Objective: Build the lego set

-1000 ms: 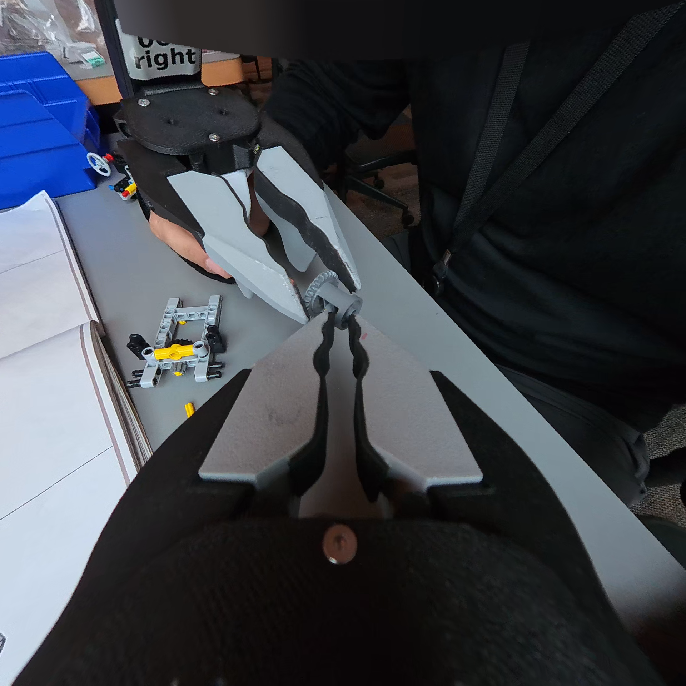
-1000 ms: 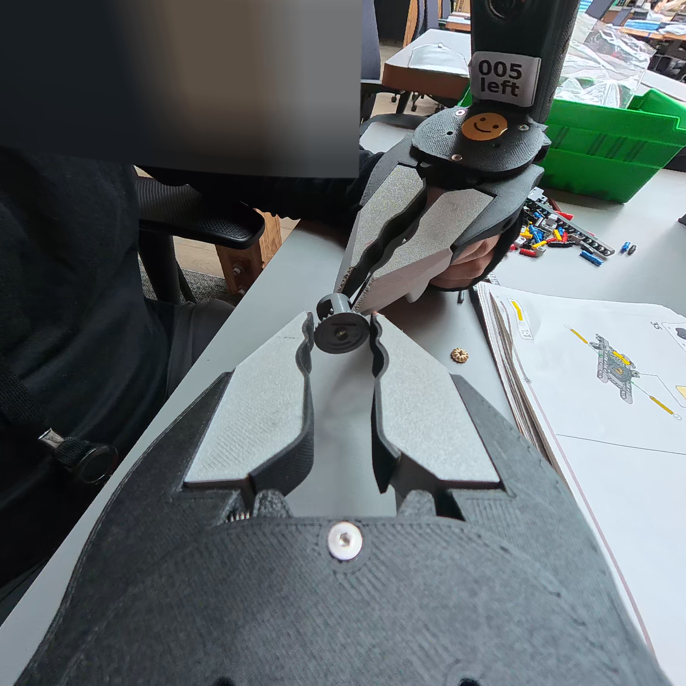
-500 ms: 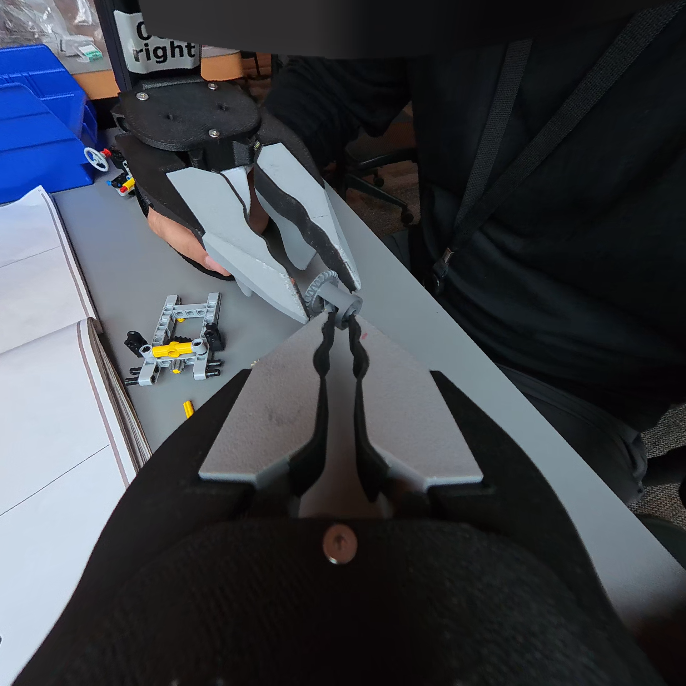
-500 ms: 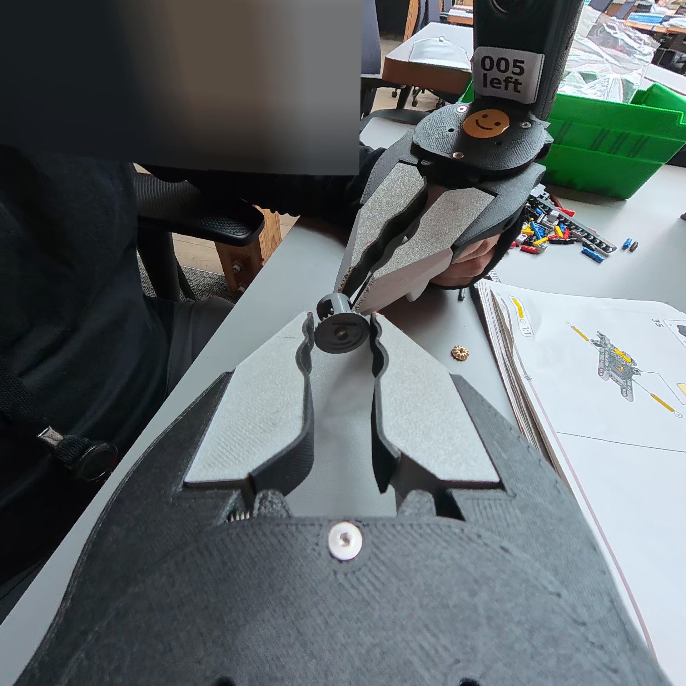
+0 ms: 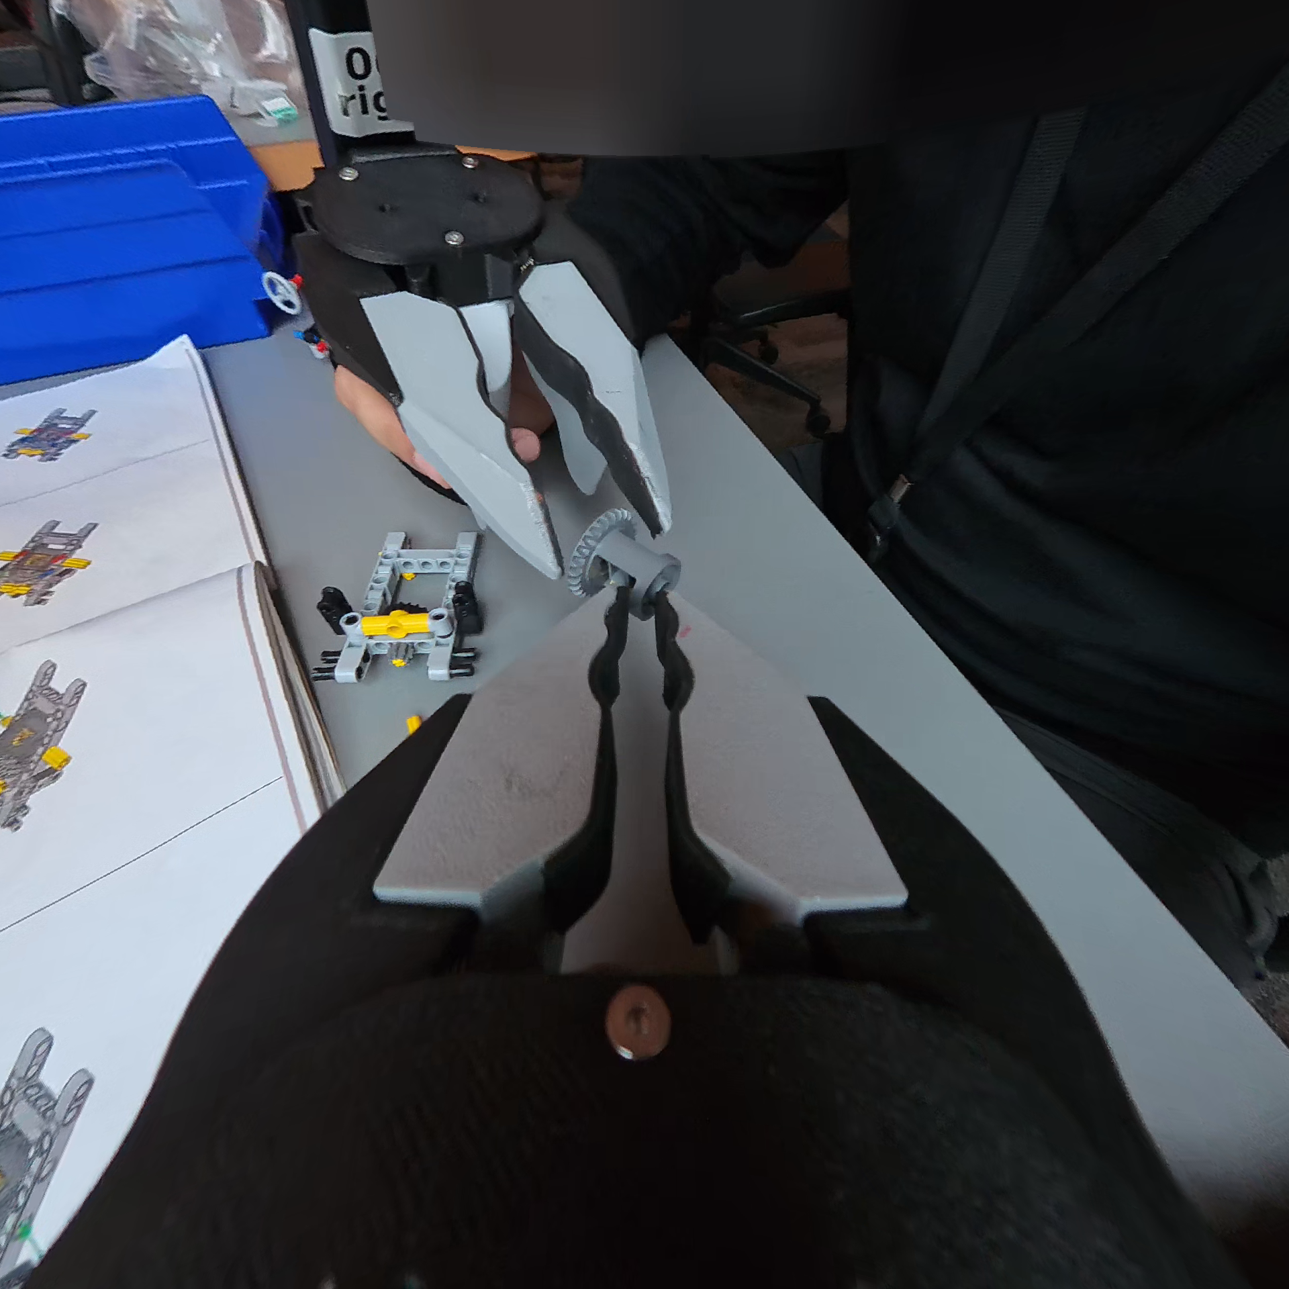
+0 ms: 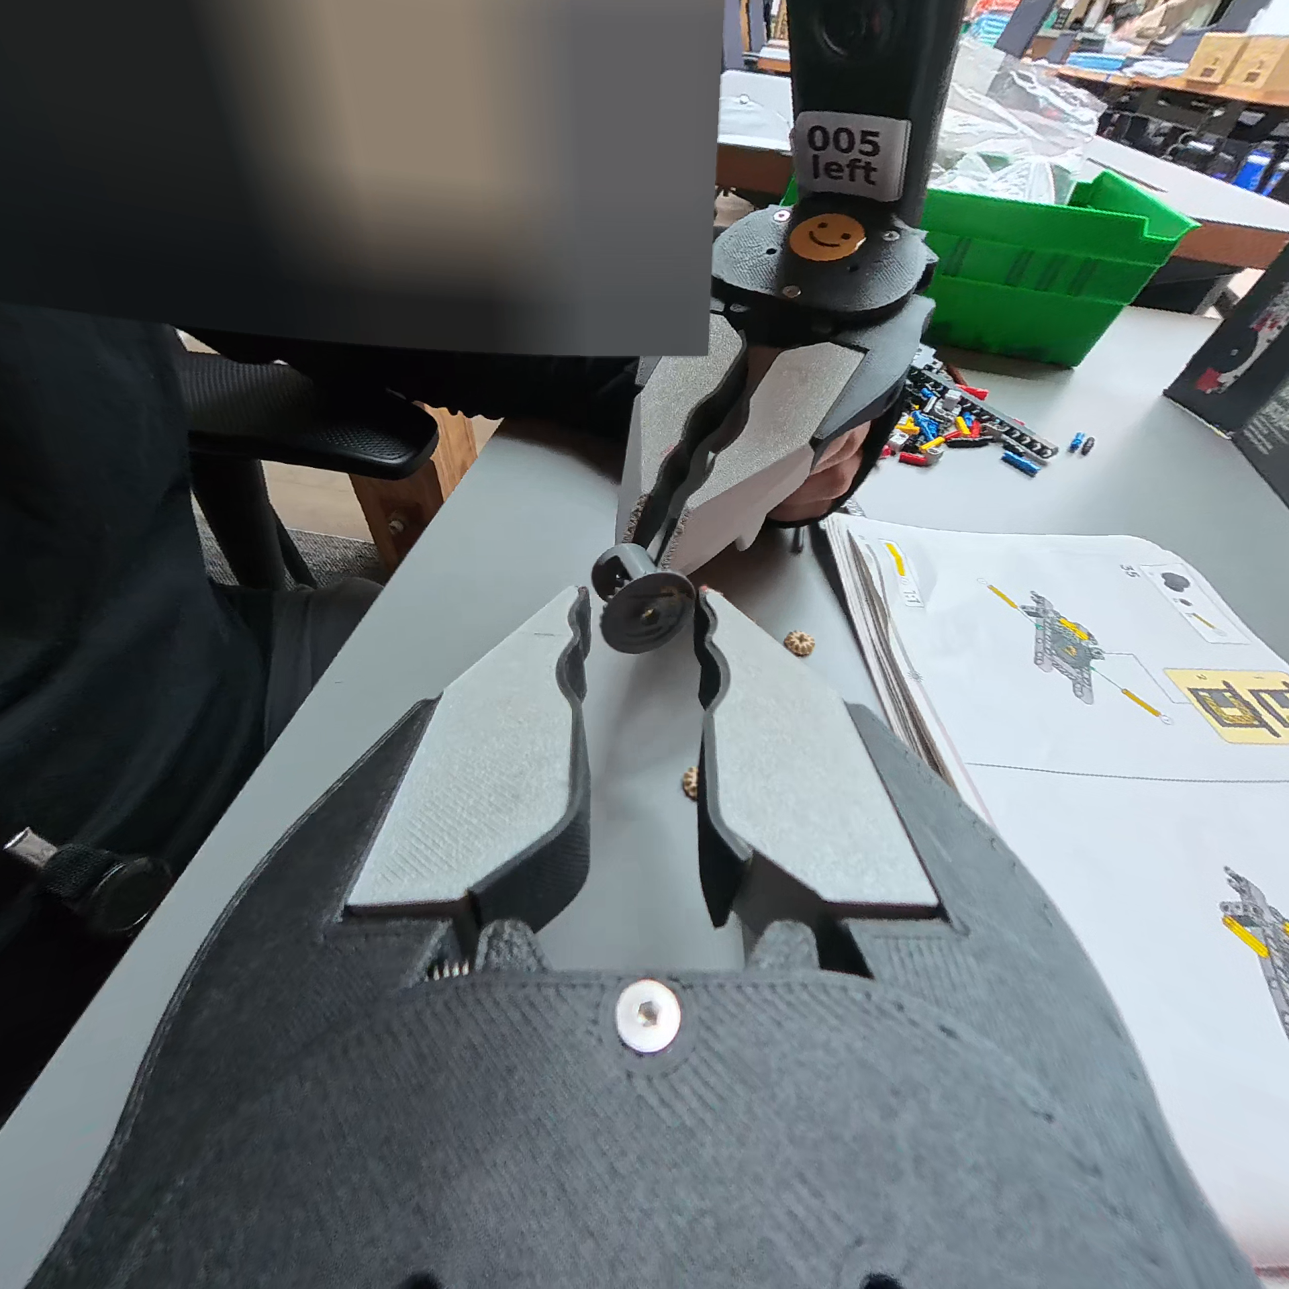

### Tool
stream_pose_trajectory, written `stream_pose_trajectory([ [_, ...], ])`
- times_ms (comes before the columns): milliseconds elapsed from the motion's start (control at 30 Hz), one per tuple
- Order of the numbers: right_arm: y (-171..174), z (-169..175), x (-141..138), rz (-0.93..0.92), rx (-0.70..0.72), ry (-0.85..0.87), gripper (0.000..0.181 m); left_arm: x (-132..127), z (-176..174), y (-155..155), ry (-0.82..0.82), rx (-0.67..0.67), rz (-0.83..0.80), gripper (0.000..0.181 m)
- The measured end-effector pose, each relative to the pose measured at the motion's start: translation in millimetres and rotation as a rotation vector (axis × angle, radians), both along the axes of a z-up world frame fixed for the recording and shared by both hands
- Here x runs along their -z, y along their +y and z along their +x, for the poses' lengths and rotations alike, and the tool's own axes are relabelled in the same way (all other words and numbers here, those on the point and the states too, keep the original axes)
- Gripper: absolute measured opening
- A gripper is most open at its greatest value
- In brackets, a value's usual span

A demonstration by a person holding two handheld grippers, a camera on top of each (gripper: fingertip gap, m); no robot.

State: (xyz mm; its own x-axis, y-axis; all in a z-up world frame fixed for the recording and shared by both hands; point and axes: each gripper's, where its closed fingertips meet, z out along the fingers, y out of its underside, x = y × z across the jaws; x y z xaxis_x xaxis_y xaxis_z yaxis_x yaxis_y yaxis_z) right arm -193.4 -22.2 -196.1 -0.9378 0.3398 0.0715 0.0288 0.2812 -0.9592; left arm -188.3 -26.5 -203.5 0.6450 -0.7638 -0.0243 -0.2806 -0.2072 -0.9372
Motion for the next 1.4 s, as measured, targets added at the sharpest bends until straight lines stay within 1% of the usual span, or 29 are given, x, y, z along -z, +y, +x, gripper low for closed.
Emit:
stream_pose_trajectory([
  [100,3,-4,-1,-0.001,0.025,0.008,0.027,-2,-7,4,-0.008,-0.039,0.013,0.004],
  [233,11,-15,0,0.012,0.101,0.021,0.025,-6,-13,6,-0.02,-0.07,0.026,0.004],
  [467,13,-15,-5,-0.022,0.097,0.015,0.022,-5,-16,10,-0.022,-0.096,0.022,0.004],
  [600,14,-19,3,0.035,0.132,0.022,0.015,-2,-18,14,0.01,-0.126,0.023,0.004],
  [800,27,-37,13,0.106,0.262,0.03,0.01,6,-31,28,0.099,-0.258,0.018,0.004],
  [900,39,-47,14,0.124,0.339,0.027,0.008,10,-40,38,0.124,-0.354,0.005,0.004],
  [967,48,-53,15,0.13,0.387,0.018,0.003,13,-49,44,0.146,-0.431,-0.011,0.004],
  [1033,51,-56,18,0.128,0.402,-0.015,0.0,15,-54,48,0.154,-0.478,-0.026,0.004],
  [1200,54,-61,19,0.119,0.421,-0.038,0.0,16,-58,51,0.137,-0.523,-0.051,0.004],
  [1400,56,-63,21,0.133,0.442,-0.047,0.0,19,-60,52,0.122,-0.538,-0.065,0.004],
])
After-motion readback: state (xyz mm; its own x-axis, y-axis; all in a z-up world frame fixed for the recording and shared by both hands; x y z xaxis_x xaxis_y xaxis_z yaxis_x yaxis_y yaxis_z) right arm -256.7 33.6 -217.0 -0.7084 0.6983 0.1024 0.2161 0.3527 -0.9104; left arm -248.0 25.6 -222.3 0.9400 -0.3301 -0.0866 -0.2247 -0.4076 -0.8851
